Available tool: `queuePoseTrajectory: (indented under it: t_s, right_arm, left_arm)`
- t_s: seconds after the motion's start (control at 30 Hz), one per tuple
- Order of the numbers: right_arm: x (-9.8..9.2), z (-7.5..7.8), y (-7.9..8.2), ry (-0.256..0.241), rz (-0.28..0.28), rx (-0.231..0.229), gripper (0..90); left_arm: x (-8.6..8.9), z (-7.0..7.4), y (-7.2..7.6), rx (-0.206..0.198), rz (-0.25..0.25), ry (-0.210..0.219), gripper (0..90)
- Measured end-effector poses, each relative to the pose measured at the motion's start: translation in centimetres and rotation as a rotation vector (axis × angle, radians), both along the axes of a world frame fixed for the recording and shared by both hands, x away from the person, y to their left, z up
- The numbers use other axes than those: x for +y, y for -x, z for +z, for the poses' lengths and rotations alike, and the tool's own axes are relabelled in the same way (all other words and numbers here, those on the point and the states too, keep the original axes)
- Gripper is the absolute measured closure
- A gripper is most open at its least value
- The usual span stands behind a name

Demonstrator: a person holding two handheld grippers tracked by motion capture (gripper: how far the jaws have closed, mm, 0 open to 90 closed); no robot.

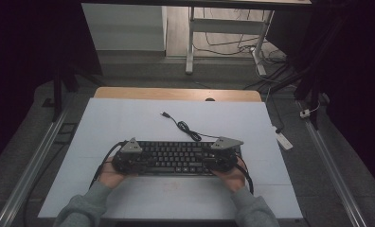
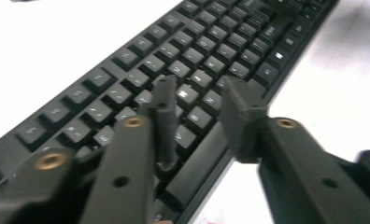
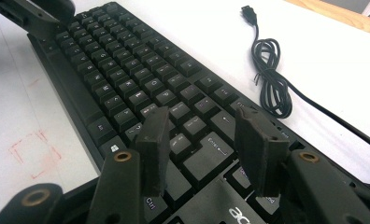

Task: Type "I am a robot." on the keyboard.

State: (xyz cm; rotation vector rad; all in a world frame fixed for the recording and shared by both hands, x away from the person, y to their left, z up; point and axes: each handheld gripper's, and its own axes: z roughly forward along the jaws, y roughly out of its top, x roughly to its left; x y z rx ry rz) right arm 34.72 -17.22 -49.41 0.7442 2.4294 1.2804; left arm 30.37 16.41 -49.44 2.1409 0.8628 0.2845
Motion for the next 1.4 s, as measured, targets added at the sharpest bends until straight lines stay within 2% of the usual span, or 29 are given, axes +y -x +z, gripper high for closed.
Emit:
queuePoseTrajectory:
  t_s: [0.13, 0.17, 0.23, 0.33, 0.4, 0.53, 0.7, 0.93, 1.07, 1.17, 1.33, 1.4]
  right_arm:
    - [0.0, 0.0, 0.0, 0.001, 0.000, -0.001, 55.5]
    - [0.0, 0.0, 0.0, 0.003, -0.002, 0.000, 55.4]
    - [0.0, -0.1, -0.1, 0.004, 0.000, 0.002, 55.3]
    - [0.0, -0.1, -0.1, 0.007, -0.001, 0.003, 55.3]
    - [0.0, -0.1, -0.1, 0.009, 0.001, 0.001, 55.3]
    - [0.0, -0.2, -0.1, 0.012, 0.000, 0.002, 55.2]
    - [0.0, -0.2, -0.1, 0.014, -0.003, 0.002, 55.1]
    - [-0.1, -0.2, -0.1, 0.018, -0.007, 0.001, 55.1]
    - [-0.1, -0.2, -0.2, 0.019, -0.009, 0.001, 55.2]
    - [-0.1, -0.2, -0.1, 0.024, -0.011, 0.001, 55.1]
    - [-0.1, -0.2, -0.2, 0.026, -0.008, -0.002, 55.2]
    - [-0.1, -0.2, -0.2, 0.029, -0.010, -0.002, 55.1]
  left_arm:
    - [0.6, 0.4, 0.0, 0.000, 0.051, 0.023, 52.2]
    - [0.8, 0.5, -0.1, 0.009, 0.063, 0.034, 46.6]
    - [1.0, 0.6, -0.2, 0.029, 0.087, 0.063, 41.3]
    - [1.1, 0.6, -0.3, 0.026, 0.105, 0.039, 37.9]
    - [1.1, 0.7, -0.3, 0.025, 0.110, 0.040, 37.0]
    - [1.4, 0.7, -0.3, 0.017, 0.119, 0.027, 36.4]
    - [2.1, 0.7, -0.5, 0.011, 0.153, 0.008, 37.2]
    - [2.8, 0.7, -0.4, -0.011, 0.166, -0.024, 45.7]
    - [3.0, 0.5, -0.5, -0.010, 0.172, -0.044, 54.0]
    - [3.2, 0.4, -0.6, -0.003, 0.176, -0.066, 63.5]
    - [3.3, 0.0, -0.8, 0.018, 0.173, -0.099, 84.5]
    - [3.4, -0.2, -0.9, 0.031, 0.171, -0.109, 88.8]
